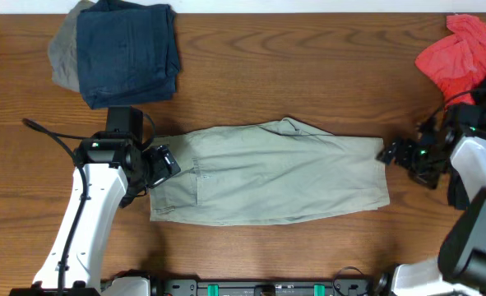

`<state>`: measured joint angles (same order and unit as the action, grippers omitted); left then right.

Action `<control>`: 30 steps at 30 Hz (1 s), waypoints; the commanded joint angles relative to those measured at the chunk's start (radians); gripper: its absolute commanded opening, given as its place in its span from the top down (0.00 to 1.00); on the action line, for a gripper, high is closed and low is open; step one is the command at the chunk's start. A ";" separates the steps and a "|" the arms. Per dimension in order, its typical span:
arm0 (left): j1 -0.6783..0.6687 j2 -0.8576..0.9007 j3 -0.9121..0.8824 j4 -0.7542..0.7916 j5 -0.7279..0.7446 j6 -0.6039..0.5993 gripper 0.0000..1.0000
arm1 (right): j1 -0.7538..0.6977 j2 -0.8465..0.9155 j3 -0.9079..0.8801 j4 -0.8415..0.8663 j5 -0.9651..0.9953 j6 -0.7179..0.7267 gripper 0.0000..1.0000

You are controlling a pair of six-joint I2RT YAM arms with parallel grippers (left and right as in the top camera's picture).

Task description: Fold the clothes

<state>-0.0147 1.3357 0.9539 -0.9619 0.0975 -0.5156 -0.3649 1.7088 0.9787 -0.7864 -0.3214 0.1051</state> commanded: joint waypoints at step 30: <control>0.317 0.022 -0.009 0.043 0.161 0.157 0.02 | 0.097 0.122 -0.079 0.020 -0.156 -0.032 0.01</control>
<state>0.2523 1.3407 0.9539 -0.9157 0.1852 -0.4229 -0.2649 1.7821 0.9432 -0.7700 -0.6312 0.0437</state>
